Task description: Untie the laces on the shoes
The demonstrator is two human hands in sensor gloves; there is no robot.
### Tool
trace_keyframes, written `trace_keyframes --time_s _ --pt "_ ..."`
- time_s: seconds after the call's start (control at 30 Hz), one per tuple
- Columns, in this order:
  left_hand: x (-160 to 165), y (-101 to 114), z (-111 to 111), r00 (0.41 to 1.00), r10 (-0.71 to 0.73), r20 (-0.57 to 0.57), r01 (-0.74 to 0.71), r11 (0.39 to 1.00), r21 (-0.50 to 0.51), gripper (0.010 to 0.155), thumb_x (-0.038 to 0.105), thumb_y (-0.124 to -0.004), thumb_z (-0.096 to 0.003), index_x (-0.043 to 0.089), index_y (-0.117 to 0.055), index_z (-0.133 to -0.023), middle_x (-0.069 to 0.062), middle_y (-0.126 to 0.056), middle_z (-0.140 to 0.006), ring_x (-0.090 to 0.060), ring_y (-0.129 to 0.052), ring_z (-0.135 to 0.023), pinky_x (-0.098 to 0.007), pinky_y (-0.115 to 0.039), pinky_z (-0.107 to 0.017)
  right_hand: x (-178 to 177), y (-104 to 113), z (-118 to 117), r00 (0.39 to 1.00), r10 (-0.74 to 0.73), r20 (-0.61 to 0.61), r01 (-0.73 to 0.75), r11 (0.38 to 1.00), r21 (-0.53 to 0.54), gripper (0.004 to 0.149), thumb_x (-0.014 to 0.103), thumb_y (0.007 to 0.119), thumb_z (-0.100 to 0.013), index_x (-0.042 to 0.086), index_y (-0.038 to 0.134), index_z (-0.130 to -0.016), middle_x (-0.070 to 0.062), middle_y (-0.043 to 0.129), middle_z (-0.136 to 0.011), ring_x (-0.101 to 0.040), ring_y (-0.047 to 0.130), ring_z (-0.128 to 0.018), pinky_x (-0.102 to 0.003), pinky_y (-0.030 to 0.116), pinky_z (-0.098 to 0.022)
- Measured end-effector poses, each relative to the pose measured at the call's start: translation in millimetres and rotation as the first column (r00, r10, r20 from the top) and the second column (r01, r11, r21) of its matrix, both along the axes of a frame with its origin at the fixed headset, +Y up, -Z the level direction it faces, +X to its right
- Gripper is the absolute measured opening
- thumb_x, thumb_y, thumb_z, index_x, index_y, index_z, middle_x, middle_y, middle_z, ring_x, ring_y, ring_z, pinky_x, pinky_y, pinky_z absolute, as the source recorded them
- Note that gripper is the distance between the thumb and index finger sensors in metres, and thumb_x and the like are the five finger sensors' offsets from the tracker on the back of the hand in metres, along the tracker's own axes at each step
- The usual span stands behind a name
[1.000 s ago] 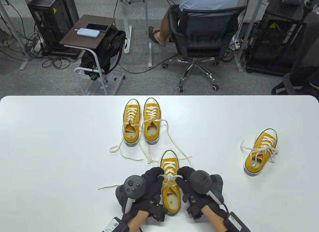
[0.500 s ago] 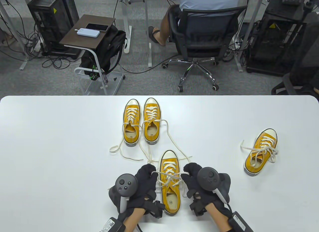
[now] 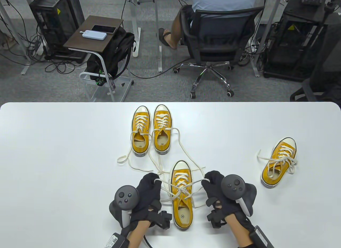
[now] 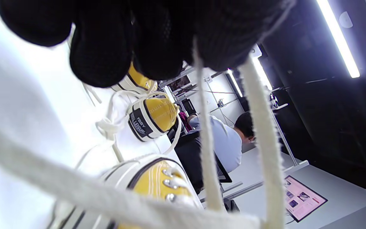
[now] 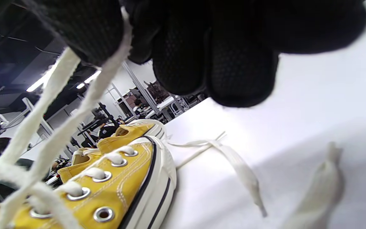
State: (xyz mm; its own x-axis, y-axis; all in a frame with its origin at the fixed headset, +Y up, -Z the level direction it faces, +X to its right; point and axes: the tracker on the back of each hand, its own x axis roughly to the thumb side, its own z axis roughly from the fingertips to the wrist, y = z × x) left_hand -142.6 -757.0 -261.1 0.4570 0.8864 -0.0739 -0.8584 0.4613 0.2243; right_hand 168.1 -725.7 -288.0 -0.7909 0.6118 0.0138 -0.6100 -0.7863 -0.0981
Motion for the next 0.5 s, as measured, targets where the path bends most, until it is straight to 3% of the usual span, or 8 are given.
trace_keyframes --time_s 0.13,0.3,0.4,0.5 --pt "-5 0 0 1.0 0.01 -0.021 -0.01 1.0 0.003 0.038 0.051 -0.075 -0.0471 0.032 -0.085 -0.079 -0.003 -0.093 -0.08 -0.033 -0.098 -0.063 -0.052 -0.082 -0.047 4 -1 -2 1.0 -0.013 0.007 0.013 0.999 -0.037 0.04 0.038 0.081 -0.045 0.021 0.075 -0.081 -0.016 0.092 -0.074 -0.038 0.098 -0.046 -0.045 0.085 -0.024" --pt "-7 0 0 0.999 0.014 -0.035 -0.013 1.0 0.002 0.042 0.038 -0.075 -0.0488 0.029 -0.077 -0.09 -0.005 -0.086 -0.088 -0.033 -0.095 -0.067 -0.051 -0.081 -0.048 8 0 -4 1.0 -0.017 0.017 0.018 0.999 -0.043 0.04 0.031 0.082 -0.046 0.02 0.074 -0.084 -0.015 0.093 -0.074 -0.038 0.098 -0.047 -0.046 0.085 -0.025" --pt "-10 0 -1 0.999 0.036 -0.04 -0.036 0.999 0.002 0.043 0.039 -0.076 -0.0479 0.027 -0.074 -0.089 -0.005 -0.084 -0.089 -0.033 -0.094 -0.068 -0.051 -0.081 -0.048 13 -1 -5 0.999 -0.021 0.043 0.023 0.998 -0.052 0.041 0.035 0.084 -0.044 0.02 0.074 -0.082 -0.015 0.092 -0.074 -0.037 0.098 -0.046 -0.046 0.085 -0.025" --pt "-16 0 -1 0.997 0.041 -0.071 -0.041 0.999 0.008 0.041 0.049 -0.076 -0.0471 0.029 -0.078 -0.083 -0.005 -0.087 -0.086 -0.034 -0.095 -0.066 -0.051 -0.082 -0.048 19 -2 -6 0.997 -0.01 0.071 0.014 0.998 -0.057 0.04 0.043 0.084 -0.043 0.022 0.075 -0.076 -0.015 0.093 -0.073 -0.037 0.099 -0.046 -0.045 0.085 -0.024"
